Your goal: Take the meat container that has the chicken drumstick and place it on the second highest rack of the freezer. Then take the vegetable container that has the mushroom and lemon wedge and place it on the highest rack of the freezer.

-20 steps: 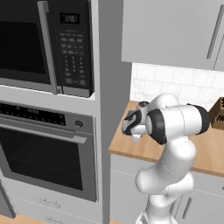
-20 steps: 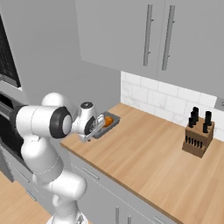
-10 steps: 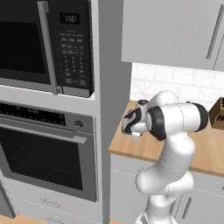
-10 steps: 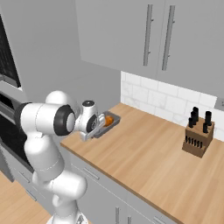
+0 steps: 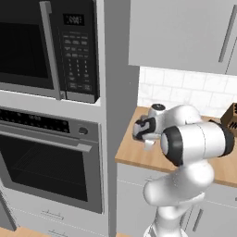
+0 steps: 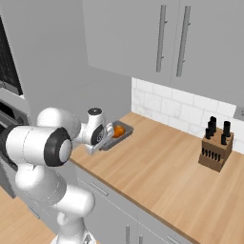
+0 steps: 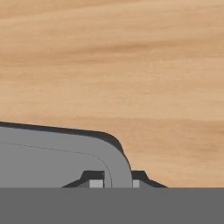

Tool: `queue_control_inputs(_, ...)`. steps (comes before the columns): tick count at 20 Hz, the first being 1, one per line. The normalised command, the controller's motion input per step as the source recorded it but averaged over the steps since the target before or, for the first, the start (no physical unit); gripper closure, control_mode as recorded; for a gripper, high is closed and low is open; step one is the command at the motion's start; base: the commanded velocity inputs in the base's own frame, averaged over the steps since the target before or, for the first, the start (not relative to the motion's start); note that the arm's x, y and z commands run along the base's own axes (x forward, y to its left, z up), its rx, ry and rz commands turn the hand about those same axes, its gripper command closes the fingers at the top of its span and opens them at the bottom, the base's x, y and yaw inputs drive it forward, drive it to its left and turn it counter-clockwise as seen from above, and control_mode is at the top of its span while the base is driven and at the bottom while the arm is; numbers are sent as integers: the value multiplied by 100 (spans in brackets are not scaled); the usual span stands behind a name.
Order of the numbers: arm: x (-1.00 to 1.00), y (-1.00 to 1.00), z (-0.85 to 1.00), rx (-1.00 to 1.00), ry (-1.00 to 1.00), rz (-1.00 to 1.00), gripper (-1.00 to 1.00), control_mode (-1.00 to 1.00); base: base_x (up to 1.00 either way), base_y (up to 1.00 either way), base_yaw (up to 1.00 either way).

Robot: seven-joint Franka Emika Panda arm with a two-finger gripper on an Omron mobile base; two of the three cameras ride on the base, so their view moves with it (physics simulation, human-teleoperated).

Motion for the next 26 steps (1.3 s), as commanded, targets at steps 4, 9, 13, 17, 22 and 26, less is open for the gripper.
queue_control_inputs(4,-100,-47,82,-1,-12,22,100,-100,0,0,0)
queue_control_inputs(9,-100,-15,70,-16,-4,23,100,-100,0,0,0)
queue_control_inputs(13,-100,0,74,-12,0,19,100,-100,0,0,0)
queue_control_inputs(17,-100,-6,86,-1,0,9,100,-100,0,0,0)
queue_control_inputs(22,-83,0,91,0,0,4,100,-100,0,0,0)
queue_control_inputs(26,-54,0,72,0,7,4,100,-100,0,0,0)
